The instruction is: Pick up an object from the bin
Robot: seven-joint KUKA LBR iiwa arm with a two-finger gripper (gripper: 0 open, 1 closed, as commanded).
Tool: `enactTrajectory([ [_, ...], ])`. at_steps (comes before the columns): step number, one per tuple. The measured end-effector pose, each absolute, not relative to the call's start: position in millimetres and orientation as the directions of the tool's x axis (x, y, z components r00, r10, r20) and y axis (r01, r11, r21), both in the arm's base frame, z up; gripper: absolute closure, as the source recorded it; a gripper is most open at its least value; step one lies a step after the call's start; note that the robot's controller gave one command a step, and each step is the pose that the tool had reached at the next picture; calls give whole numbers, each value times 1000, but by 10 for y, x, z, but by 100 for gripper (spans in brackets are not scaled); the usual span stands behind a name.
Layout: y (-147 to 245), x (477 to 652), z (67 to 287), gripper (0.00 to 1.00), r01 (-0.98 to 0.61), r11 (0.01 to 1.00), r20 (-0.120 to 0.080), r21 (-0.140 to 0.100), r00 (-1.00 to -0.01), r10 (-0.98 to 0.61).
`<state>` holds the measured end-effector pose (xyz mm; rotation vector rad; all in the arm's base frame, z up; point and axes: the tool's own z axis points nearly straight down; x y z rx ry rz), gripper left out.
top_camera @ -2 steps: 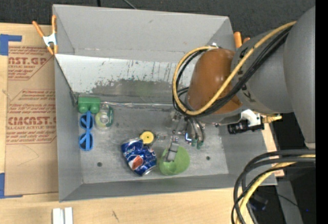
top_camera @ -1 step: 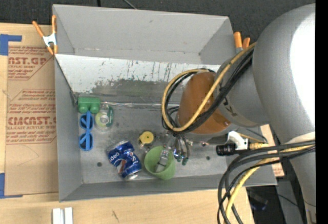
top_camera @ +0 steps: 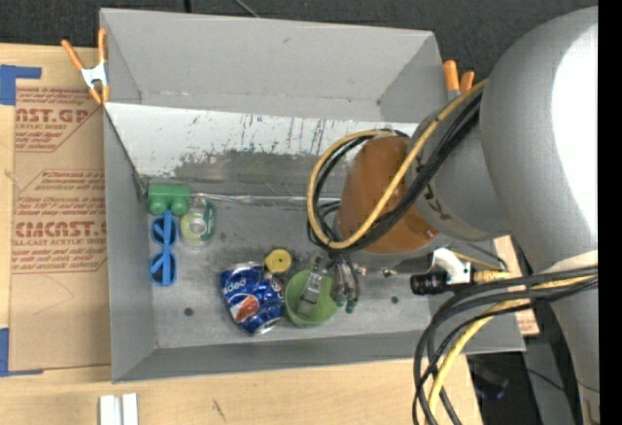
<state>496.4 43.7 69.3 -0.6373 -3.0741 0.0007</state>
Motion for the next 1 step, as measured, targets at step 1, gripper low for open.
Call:
enactTrajectory([
  [1, 213, 5173, 2395, 100, 413, 911, -8, 4, -911, 413],
])
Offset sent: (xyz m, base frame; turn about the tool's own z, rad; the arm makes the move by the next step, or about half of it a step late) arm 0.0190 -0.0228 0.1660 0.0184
